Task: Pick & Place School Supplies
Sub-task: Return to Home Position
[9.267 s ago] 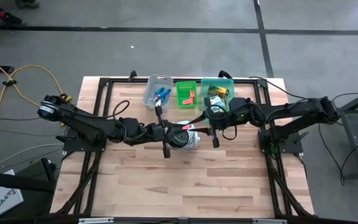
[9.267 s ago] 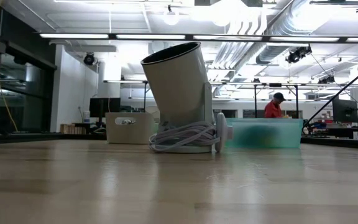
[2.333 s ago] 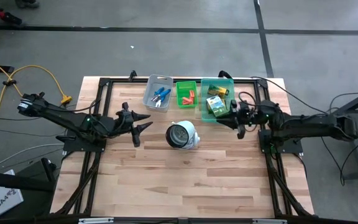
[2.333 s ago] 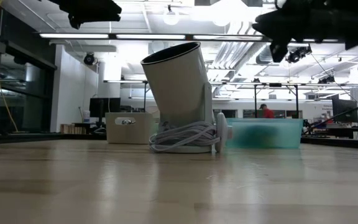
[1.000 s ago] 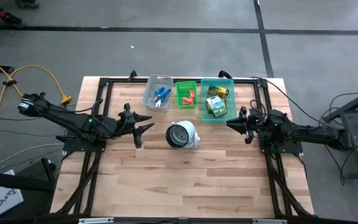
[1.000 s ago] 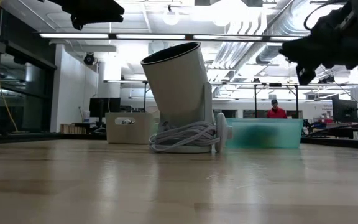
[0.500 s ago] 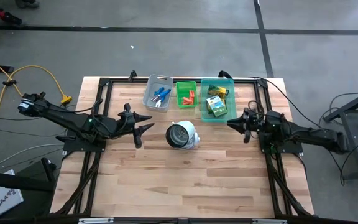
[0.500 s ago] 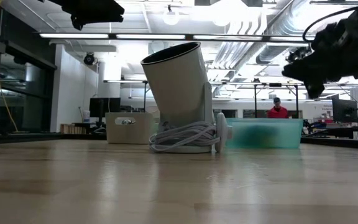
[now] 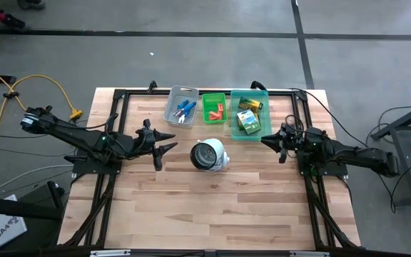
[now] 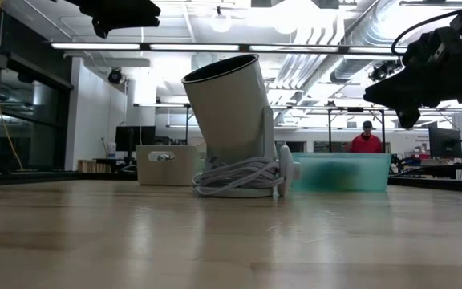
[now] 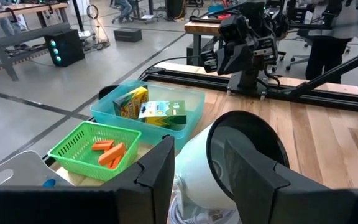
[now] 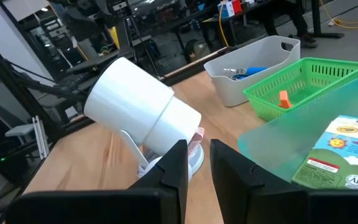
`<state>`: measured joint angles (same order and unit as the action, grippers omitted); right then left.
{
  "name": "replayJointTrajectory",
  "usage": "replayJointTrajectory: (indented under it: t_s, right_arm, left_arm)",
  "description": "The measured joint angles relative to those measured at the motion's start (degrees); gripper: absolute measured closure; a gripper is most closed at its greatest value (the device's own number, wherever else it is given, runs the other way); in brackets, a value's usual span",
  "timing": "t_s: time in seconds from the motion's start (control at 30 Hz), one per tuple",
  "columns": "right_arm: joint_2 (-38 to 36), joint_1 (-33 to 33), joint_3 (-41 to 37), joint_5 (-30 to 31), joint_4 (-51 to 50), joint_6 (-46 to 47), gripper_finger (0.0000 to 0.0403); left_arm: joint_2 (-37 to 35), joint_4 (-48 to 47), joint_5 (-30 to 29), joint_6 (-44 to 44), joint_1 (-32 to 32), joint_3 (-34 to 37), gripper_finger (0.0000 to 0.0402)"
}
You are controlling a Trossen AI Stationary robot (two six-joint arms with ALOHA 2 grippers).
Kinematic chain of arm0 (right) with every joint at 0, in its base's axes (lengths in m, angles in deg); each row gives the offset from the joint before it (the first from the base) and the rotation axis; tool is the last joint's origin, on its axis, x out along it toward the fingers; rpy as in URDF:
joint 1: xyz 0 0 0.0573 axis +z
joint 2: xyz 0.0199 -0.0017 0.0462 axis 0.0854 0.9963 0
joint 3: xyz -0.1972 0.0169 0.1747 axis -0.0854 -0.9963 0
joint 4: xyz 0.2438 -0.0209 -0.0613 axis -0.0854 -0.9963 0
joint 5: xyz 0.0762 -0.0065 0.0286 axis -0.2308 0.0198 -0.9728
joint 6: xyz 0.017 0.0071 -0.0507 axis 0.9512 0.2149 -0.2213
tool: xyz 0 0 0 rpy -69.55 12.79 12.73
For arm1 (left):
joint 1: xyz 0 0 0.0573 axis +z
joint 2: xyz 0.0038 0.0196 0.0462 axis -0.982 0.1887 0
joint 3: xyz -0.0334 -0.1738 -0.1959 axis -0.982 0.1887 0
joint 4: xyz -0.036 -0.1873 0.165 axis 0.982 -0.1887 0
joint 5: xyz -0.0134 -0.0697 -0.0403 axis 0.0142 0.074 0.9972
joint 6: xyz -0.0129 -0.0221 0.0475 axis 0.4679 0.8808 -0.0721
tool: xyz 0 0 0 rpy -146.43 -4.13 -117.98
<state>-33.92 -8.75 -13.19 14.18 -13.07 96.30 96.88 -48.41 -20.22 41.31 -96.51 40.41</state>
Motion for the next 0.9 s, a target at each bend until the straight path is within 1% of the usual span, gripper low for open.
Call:
replayJointTrajectory:
  t_s: [0.3, 0.67, 0.9]
  right_arm:
    - [0.0, 0.0, -0.02, -0.02, -0.07, -0.42, 0.0347]
    - [0.0, 0.0, -0.07, -0.07, 0.32, -0.44, 0.0347]
    - [0.0, 0.0, -0.09, -0.15, 0.46, -0.44, 0.0347]
  left_arm:
    - [0.0, -0.86, 0.05, 1.2, -0.72, 0.0, 0.0268]
    - [-0.07, -1.02, -0.02, -3.2, -3.63, 0.23, 0.0268]
    - [-0.11, -0.77, 0.1, -3.17, -3.68, 2.0, 0.0268]
